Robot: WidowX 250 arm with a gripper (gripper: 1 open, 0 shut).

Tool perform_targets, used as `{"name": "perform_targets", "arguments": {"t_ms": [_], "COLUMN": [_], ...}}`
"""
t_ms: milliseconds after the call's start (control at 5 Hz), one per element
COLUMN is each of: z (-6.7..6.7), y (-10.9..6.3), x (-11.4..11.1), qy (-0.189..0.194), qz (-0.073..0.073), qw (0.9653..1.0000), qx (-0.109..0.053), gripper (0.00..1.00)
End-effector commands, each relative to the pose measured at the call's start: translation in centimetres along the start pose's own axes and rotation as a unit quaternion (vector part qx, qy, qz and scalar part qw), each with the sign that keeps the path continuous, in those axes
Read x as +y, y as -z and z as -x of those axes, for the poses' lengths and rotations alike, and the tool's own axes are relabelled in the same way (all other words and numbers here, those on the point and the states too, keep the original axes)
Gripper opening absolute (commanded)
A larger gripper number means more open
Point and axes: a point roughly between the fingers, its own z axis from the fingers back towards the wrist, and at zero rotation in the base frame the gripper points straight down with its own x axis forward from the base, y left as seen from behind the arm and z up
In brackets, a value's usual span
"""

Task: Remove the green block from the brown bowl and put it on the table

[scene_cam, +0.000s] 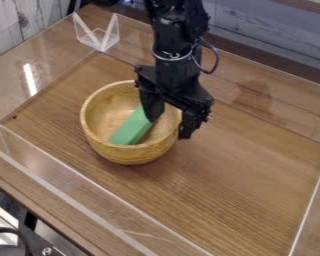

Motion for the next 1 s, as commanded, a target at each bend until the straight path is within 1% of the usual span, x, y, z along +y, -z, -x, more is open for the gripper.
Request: {"name": "perform_targets", "arguments": {"t_ms": [0,200,400,600,800], "z": [-0.9,-1.3,-2.0,-1.8,-1.2], "y": [-2.0,-2.3,-3.5,-4.0,-3.5], "x": [0.8,1.4,1.5,0.9,0.5], "qy": [-0.025,-0.024,-0.023,-0.09,-0.149], "qz": [-0.009,-0.009,-0.01,-0.02,-0.029], "qw": [0.9994,0.9994,0.9992,0.9951,0.9879], "qx": [-0.023,-0.024,-0.032,-0.037,-0.033], "gripper": [0.0,0.0,0.0,0.0,1.0]}}
